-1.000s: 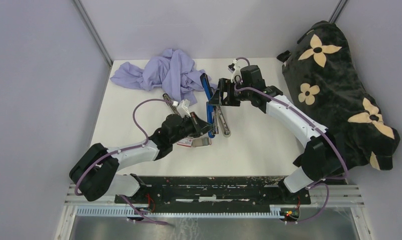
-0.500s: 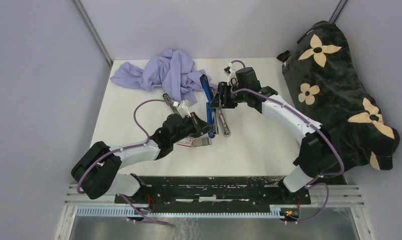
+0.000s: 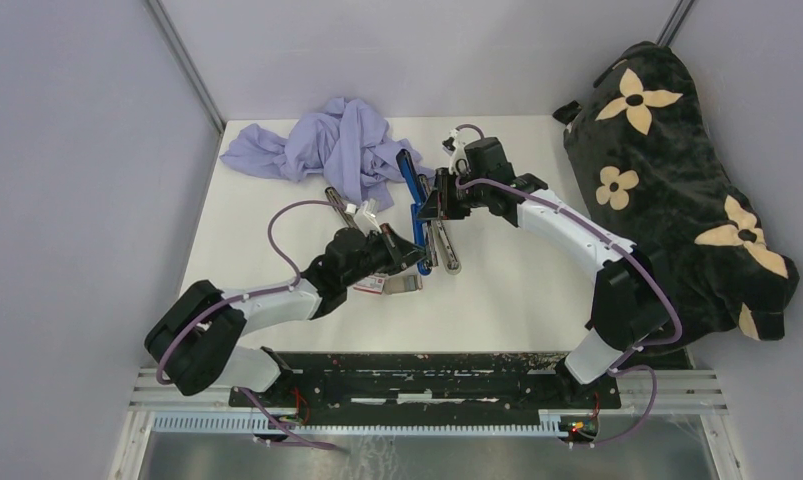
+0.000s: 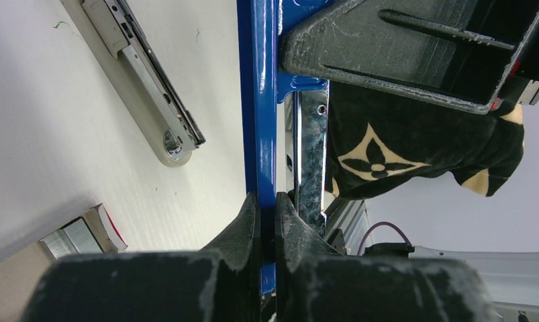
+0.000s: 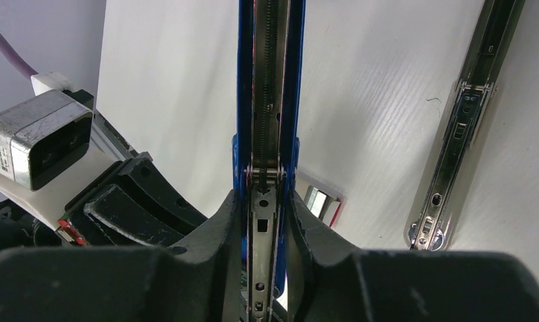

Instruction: Load the staples into the stapler

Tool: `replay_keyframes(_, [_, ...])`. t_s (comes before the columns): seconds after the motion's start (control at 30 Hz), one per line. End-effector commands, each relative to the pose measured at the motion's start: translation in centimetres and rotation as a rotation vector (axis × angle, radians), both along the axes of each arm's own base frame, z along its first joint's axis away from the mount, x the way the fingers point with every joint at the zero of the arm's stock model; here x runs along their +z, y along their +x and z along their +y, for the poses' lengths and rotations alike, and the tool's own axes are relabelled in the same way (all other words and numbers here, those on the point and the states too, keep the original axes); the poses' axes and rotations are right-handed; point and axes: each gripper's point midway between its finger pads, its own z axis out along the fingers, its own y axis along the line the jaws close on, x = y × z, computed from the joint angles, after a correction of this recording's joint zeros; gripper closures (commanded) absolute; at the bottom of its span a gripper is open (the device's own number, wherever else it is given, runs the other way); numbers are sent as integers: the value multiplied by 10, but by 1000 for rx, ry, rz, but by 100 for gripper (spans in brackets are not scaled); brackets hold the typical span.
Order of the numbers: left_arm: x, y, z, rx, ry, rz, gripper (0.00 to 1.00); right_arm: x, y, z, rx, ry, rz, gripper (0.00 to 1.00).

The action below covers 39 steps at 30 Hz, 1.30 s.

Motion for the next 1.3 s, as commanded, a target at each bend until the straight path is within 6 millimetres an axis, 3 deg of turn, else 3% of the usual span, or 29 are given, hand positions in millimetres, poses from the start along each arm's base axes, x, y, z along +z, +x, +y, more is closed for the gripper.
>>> replay_keyframes(0.0, [64, 10, -11, -9, -167, -141, 96, 17, 9, 5, 17, 9, -78, 82])
replay_keyframes(0.13, [49, 13, -6, 15, -122, -109, 85, 25, 13, -1, 20, -37, -121, 98])
replay_keyframes(0.3, [35, 15, 7, 58, -53, -85, 65, 30, 18, -15, 13, -127, -168, 99])
replay_keyframes(0.6, [20, 19, 53, 178, 99, -66, 41, 26, 37, -66, -16, -442, -222, 99])
replay_keyframes(0.77, [12, 28, 94, 276, 209, -40, 35, 11, 56, -97, -45, -600, -197, 99])
replay_keyframes(1.0, [11, 32, 141, 398, 352, -33, 23, -17, 87, -121, -79, -678, -140, 99])
replay_keyframes(1.27, [4, 28, 159, 427, 451, 9, 14, -64, 120, -131, -111, -709, -76, 99])
